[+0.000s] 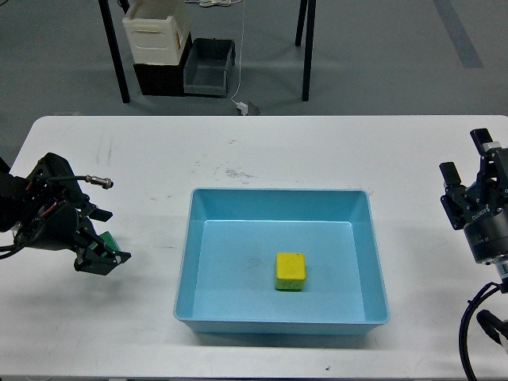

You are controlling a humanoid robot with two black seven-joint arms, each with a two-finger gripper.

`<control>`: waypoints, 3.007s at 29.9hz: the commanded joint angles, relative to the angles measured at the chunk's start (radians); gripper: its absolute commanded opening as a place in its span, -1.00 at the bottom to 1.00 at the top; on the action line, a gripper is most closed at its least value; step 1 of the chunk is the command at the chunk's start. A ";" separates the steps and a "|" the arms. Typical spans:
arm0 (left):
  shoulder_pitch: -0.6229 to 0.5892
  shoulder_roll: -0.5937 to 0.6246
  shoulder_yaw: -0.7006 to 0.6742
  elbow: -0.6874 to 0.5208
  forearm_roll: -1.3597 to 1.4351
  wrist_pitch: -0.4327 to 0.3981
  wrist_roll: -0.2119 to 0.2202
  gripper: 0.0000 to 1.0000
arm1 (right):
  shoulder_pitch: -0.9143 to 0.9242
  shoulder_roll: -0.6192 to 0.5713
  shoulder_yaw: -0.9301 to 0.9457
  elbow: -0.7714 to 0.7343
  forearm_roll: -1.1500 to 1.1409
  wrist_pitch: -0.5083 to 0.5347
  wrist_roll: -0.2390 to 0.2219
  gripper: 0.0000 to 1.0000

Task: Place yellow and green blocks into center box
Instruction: 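Lower the left gripper onto the green cube and close it, then lift the green cube with the left gripper toward the tray, then lower the green cube into the tray beside the yellow cube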

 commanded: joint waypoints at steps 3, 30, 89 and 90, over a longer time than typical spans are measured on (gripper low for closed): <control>0.000 -0.017 0.019 0.037 0.000 0.003 0.000 0.99 | -0.004 0.000 0.000 0.000 0.000 0.000 0.000 0.95; 0.000 -0.097 0.091 0.188 0.000 0.093 0.000 0.57 | -0.010 0.000 0.002 -0.003 -0.001 -0.005 0.000 0.95; -0.445 -0.543 0.235 0.020 -0.155 -0.022 0.000 -0.28 | -0.047 0.000 0.014 -0.003 -0.001 -0.006 0.000 0.95; -0.445 -0.554 0.244 0.027 -0.151 -0.022 0.000 -0.26 | -0.047 0.000 0.014 -0.002 -0.001 -0.006 0.000 0.95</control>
